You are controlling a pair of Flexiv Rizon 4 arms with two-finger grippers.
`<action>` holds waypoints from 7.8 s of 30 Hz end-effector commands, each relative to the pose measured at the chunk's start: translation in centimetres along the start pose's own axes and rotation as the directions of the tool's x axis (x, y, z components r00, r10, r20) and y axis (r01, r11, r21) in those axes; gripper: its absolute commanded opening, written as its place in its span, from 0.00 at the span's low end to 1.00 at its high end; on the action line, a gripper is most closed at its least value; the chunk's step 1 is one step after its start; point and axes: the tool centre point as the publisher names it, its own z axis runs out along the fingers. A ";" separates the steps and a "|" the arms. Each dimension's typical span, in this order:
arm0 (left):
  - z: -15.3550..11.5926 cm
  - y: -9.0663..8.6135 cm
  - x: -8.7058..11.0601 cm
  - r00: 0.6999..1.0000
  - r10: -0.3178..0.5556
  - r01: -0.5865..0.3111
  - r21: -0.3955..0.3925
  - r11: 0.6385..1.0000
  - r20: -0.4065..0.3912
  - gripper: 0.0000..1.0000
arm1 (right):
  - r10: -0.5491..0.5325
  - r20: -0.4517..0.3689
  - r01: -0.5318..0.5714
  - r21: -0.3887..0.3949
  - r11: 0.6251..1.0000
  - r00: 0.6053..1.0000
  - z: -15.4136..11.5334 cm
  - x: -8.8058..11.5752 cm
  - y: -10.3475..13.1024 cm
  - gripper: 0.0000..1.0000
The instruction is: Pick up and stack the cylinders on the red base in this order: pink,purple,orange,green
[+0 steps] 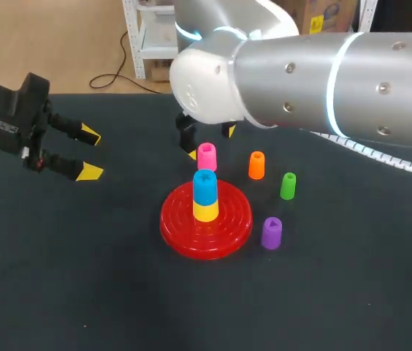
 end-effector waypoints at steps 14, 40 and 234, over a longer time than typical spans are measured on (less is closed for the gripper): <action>0.0 0.0 0.1 1.000 0.002 -0.002 -0.001 1.000 0.003 1.00 | -0.013 -0.003 0.013 -0.007 1.000 1.000 0.8 0.3 0.2 0.54; 0.0 0.0 0.1 1.000 0.002 -0.002 -0.001 1.000 0.003 1.00 | -0.011 -0.002 0.011 0.003 1.000 1.000 1.3 0.5 0.2 0.14; 0.0 0.0 0.1 1.000 0.002 -0.002 -0.001 1.000 0.003 1.00 | -0.397 -0.071 0.396 -0.030 0.918 0.915 -0.1 21.2 3.5 1.00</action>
